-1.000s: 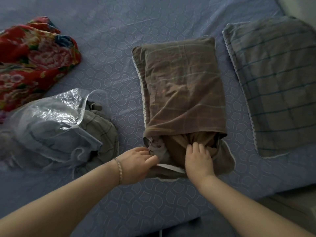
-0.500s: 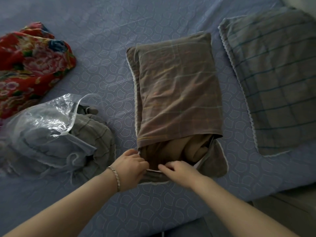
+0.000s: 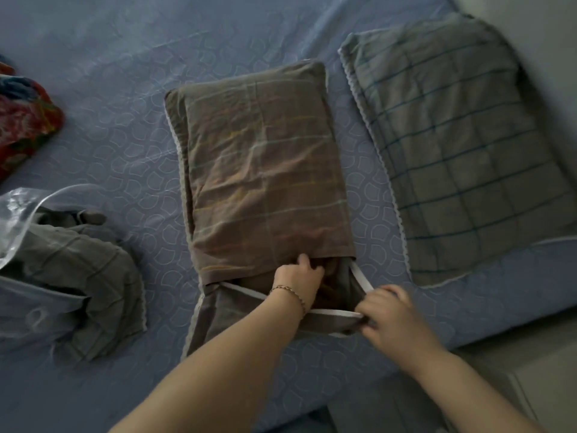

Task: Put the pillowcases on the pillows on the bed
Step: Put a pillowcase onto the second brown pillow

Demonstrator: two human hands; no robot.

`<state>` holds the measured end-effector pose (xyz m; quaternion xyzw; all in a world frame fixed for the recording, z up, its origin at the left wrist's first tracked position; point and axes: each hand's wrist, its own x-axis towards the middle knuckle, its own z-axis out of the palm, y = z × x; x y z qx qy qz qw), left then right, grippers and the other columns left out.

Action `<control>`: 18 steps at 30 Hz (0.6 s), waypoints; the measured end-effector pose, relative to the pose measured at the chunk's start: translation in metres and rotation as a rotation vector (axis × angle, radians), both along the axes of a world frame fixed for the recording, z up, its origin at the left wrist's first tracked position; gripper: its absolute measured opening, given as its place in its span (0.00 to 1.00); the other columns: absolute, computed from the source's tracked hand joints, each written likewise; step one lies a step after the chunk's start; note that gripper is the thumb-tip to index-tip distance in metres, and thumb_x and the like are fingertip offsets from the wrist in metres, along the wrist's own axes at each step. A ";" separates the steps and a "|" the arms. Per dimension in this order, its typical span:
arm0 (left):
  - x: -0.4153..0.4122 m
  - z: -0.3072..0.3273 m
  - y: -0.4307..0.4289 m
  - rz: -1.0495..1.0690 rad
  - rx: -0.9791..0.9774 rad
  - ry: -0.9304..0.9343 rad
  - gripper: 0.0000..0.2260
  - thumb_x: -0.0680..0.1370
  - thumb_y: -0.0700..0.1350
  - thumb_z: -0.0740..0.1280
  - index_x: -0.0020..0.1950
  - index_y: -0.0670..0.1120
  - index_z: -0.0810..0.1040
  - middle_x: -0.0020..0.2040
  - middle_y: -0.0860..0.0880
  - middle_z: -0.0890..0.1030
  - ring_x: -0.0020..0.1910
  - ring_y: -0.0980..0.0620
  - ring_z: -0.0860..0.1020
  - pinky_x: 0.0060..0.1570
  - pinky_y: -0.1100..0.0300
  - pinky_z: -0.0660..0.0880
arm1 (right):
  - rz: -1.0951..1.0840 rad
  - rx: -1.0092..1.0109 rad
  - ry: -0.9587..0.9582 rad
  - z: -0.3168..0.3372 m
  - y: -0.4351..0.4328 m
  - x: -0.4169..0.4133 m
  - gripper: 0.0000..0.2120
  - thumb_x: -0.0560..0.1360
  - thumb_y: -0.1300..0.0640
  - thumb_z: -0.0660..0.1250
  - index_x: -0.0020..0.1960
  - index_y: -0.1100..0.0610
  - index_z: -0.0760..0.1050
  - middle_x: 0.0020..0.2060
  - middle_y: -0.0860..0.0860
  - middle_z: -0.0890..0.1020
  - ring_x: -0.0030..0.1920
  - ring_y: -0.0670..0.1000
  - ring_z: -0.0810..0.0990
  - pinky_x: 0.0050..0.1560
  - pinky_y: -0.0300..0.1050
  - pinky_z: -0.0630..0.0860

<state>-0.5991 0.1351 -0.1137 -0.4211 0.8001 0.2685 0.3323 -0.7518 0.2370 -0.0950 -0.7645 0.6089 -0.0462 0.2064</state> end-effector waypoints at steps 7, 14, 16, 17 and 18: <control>-0.017 0.011 0.004 0.367 0.359 0.462 0.06 0.76 0.43 0.62 0.44 0.44 0.77 0.43 0.41 0.79 0.46 0.45 0.76 0.42 0.62 0.68 | 0.005 -0.033 -0.153 0.009 -0.011 -0.010 0.05 0.63 0.50 0.59 0.32 0.49 0.73 0.27 0.44 0.74 0.37 0.43 0.68 0.49 0.41 0.64; -0.026 0.000 0.006 0.205 0.457 0.111 0.21 0.81 0.55 0.53 0.65 0.43 0.73 0.64 0.40 0.75 0.63 0.43 0.72 0.61 0.56 0.66 | 0.181 0.083 -0.015 -0.002 -0.033 -0.011 0.14 0.65 0.42 0.57 0.30 0.48 0.75 0.24 0.42 0.76 0.29 0.46 0.76 0.44 0.38 0.65; 0.003 0.010 -0.004 0.323 0.479 0.093 0.27 0.79 0.62 0.49 0.67 0.47 0.71 0.66 0.43 0.73 0.64 0.45 0.71 0.64 0.57 0.65 | 0.118 0.110 -0.020 -0.002 -0.050 -0.013 0.15 0.68 0.42 0.57 0.32 0.49 0.75 0.25 0.45 0.77 0.30 0.49 0.78 0.40 0.38 0.66; 0.025 0.015 -0.011 0.289 0.447 0.023 0.29 0.77 0.65 0.49 0.68 0.49 0.70 0.67 0.44 0.73 0.65 0.45 0.71 0.64 0.57 0.65 | 0.087 0.153 0.035 0.000 -0.059 -0.013 0.16 0.71 0.42 0.57 0.35 0.51 0.76 0.29 0.47 0.80 0.34 0.52 0.80 0.39 0.40 0.67; 0.051 0.018 -0.019 0.190 0.378 -0.073 0.30 0.76 0.67 0.50 0.69 0.50 0.69 0.66 0.45 0.73 0.64 0.45 0.71 0.63 0.57 0.65 | 0.052 0.230 0.095 0.001 -0.068 -0.015 0.17 0.74 0.42 0.57 0.39 0.51 0.76 0.35 0.49 0.82 0.41 0.54 0.81 0.41 0.41 0.67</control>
